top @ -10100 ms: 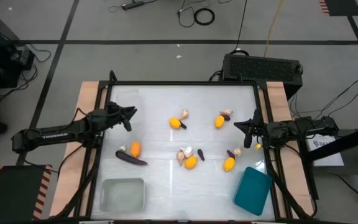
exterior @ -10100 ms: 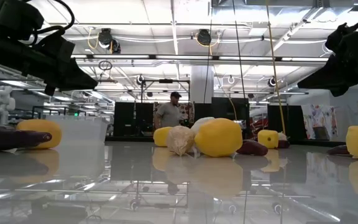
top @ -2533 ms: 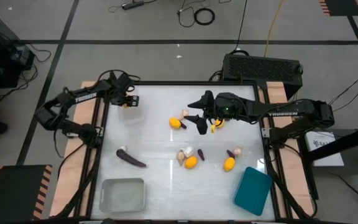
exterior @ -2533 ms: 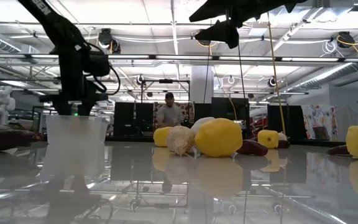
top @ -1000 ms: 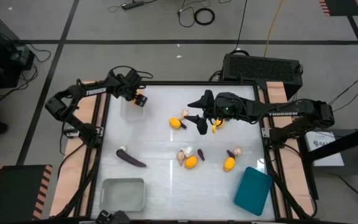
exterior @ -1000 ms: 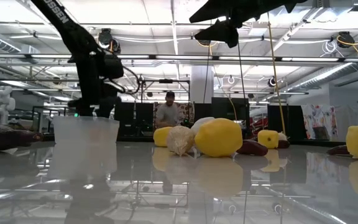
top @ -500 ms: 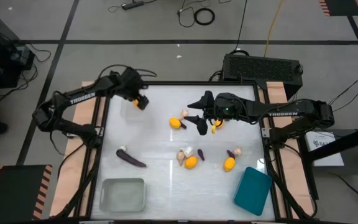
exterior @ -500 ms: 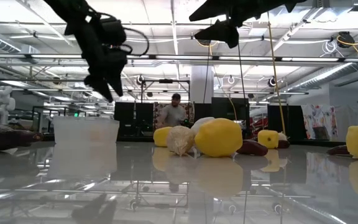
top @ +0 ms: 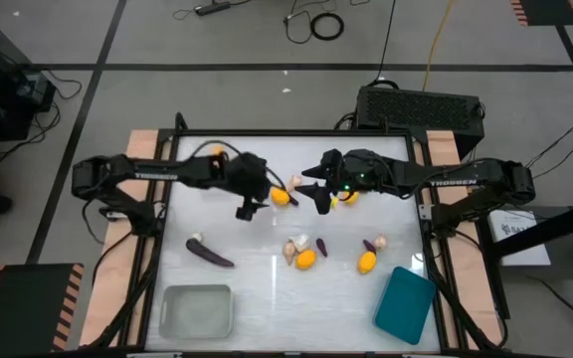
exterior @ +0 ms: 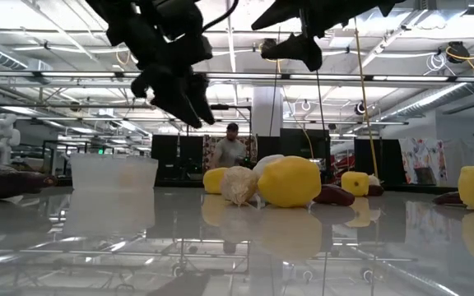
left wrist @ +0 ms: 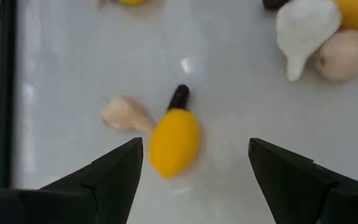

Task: Sort produce into baskets
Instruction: Put the yellow lemon into the white bin

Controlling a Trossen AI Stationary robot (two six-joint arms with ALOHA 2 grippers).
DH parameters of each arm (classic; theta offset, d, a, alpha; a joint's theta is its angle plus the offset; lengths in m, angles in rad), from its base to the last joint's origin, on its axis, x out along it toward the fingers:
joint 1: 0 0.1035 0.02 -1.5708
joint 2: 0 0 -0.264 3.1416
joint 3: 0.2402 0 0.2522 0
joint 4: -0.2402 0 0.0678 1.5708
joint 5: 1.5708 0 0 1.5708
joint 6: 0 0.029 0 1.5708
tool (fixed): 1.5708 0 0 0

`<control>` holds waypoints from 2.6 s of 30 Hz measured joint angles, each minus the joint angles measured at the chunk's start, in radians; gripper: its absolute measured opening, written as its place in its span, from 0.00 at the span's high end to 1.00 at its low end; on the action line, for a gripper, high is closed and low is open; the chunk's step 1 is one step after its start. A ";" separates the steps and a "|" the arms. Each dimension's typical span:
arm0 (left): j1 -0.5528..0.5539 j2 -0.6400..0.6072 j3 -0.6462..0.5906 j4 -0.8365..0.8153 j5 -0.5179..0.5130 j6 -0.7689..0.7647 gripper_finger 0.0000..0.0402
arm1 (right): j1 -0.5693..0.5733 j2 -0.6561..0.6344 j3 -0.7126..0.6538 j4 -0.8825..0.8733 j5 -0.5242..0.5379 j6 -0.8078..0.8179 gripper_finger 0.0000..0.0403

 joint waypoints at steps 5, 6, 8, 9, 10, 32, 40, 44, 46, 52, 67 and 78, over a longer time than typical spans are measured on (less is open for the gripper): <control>-0.046 0.082 0.005 0.021 -0.078 0.096 0.25 | 0.029 0.000 0.000 -0.058 -0.001 0.043 0.31; -0.046 0.106 0.016 0.019 -0.078 0.093 0.25 | 0.034 0.000 0.000 -0.067 -0.002 0.047 0.31; -0.041 0.160 0.047 0.011 -0.079 0.091 0.25 | 0.041 0.000 0.000 -0.076 -0.002 0.048 0.31; -0.040 0.186 0.062 0.007 -0.079 0.088 0.25 | 0.045 0.000 0.000 -0.077 -0.002 0.048 0.31; -0.039 0.212 0.080 0.007 -0.082 0.086 0.25 | 0.049 0.000 0.000 -0.076 -0.002 0.048 0.31; 0.044 0.402 0.206 -0.055 -0.066 0.065 0.25 | 0.091 0.000 0.000 -0.148 -0.008 0.048 0.31; 0.044 0.419 0.205 -0.046 -0.041 0.013 0.27 | 0.090 0.000 0.000 -0.161 -0.007 0.048 0.31; 0.044 0.417 0.205 -0.058 -0.040 0.012 0.33 | 0.090 0.000 0.000 -0.176 -0.006 0.048 0.31; 0.044 0.417 0.205 -0.071 -0.040 0.006 0.39 | 0.090 0.000 0.000 -0.183 -0.005 0.048 0.31; 0.045 0.384 0.221 -0.148 -0.008 -0.086 0.54 | 0.090 0.000 0.000 -0.184 -0.004 0.048 0.31; 0.137 -0.048 0.250 -0.419 0.002 -0.240 0.55 | 0.090 0.000 0.000 -0.176 0.003 0.048 0.31; 0.356 -0.338 0.087 -0.491 -0.049 -0.417 0.55 | 0.054 0.000 0.000 -0.169 0.007 0.044 0.31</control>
